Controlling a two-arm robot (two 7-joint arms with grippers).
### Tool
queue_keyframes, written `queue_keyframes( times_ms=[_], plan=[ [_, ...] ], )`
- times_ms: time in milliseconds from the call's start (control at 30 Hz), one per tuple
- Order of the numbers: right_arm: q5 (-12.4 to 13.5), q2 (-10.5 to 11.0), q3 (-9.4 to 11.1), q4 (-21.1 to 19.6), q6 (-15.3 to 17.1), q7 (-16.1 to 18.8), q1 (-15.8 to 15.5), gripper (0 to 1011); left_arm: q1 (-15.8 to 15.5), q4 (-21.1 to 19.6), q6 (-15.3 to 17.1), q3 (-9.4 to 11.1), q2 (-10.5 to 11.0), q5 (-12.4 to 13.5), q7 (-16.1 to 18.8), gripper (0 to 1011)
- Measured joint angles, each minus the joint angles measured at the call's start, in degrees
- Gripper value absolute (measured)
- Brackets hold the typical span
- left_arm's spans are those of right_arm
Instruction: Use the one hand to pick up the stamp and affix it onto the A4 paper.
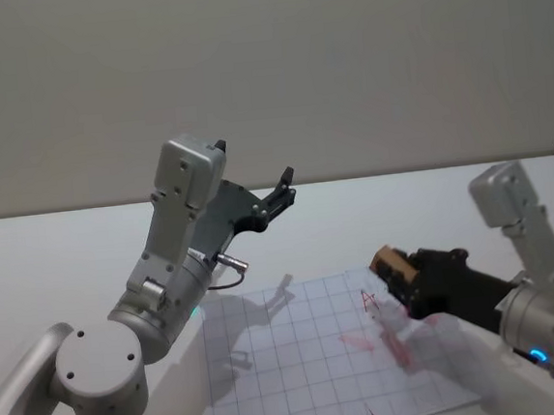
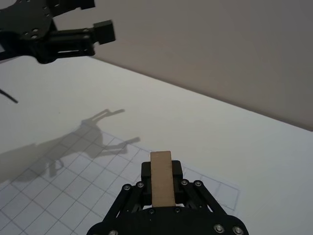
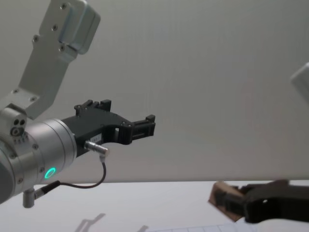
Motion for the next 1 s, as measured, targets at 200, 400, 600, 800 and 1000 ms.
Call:
queue_keyframes(
  times_ms=[200,400,600,800,1000],
  plan=[
    [2.6,1.3,1.5,-1.0,-1.3,-3.6,-1.1,219,0.0,0.0,0.0,0.0,0.0,0.0,0.0,1001],
    [4.9,3.5,3.7,-2.4,-2.4,-8.3,-3.2,219,0.0,0.0,0.0,0.0,0.0,0.0,0.0,1001],
    [6.1,5.9,5.7,-3.8,-3.2,-12.5,-5.5,219,0.0,0.0,0.0,0.0,0.0,0.0,0.0,1001],
    [6.2,7.9,7.1,-5.2,-3.6,-15.0,-7.3,219,0.0,0.0,0.0,0.0,0.0,0.0,0.0,1001],
    [6.1,9.6,8.1,-6.6,-3.6,-15.5,-8.8,219,0.0,0.0,0.0,0.0,0.0,0.0,0.0,1001]
  ],
)
